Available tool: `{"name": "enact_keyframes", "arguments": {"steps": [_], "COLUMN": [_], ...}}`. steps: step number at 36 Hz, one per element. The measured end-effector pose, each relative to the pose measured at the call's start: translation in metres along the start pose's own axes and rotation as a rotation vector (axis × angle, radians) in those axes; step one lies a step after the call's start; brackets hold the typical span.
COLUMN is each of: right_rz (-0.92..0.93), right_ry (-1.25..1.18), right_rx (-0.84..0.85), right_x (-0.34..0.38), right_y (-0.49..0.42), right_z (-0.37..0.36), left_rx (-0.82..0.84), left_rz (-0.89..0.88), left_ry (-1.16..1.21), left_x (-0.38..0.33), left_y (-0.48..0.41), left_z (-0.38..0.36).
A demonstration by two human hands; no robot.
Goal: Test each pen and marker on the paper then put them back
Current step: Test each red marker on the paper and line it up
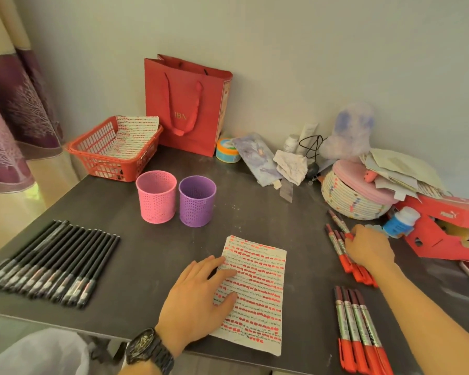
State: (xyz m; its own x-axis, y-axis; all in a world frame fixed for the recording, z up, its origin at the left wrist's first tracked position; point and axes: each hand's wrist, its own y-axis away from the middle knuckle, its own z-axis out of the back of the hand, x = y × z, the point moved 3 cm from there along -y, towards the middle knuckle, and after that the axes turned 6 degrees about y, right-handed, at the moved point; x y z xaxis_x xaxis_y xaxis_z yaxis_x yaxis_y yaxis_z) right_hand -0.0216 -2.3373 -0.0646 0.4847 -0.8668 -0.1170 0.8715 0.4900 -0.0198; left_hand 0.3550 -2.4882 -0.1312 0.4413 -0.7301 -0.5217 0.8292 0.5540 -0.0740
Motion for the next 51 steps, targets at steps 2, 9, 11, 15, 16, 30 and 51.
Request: {"name": "enact_keyframes", "arguments": {"steps": [2, 9, 11, 15, 16, 30, 51], "right_rz": [0.008, -0.046, -0.052, -0.004, 0.025, 0.176, -0.182], "right_ry": [0.012, -0.308, -0.486, -1.021, -1.15, -1.494, -2.013], "right_rx": [-0.025, -0.071, -0.059, 0.044, 0.069, 0.466, 0.207], "right_x": [-0.001, -0.011, -0.008, 0.005, 0.009, 0.075, 0.085], "right_y": [-0.001, 0.012, 0.027, 0.085, 0.105, 0.293, 0.319], "right_z": [0.0, 0.013, 0.02, 0.034, 0.036, -0.01, -0.009], "left_rx": [0.004, 0.01, 0.01, 0.004, -0.007, -0.112, 0.135], "left_rz": [0.004, 0.038, 0.05, 0.081, 0.081, 0.029, 0.316], "left_ry": [0.001, -0.021, -0.019, 0.034, 0.052, 0.92, 0.756], "left_x": [0.0, 0.003, 0.003, 0.0, -0.001, -0.103, -0.107], "left_y": [-0.001, -0.003, -0.003, -0.003, -0.002, 0.058, 0.094], "left_z": [-0.001, -0.005, -0.005, -0.002, 0.0, 0.01, -0.043]}}
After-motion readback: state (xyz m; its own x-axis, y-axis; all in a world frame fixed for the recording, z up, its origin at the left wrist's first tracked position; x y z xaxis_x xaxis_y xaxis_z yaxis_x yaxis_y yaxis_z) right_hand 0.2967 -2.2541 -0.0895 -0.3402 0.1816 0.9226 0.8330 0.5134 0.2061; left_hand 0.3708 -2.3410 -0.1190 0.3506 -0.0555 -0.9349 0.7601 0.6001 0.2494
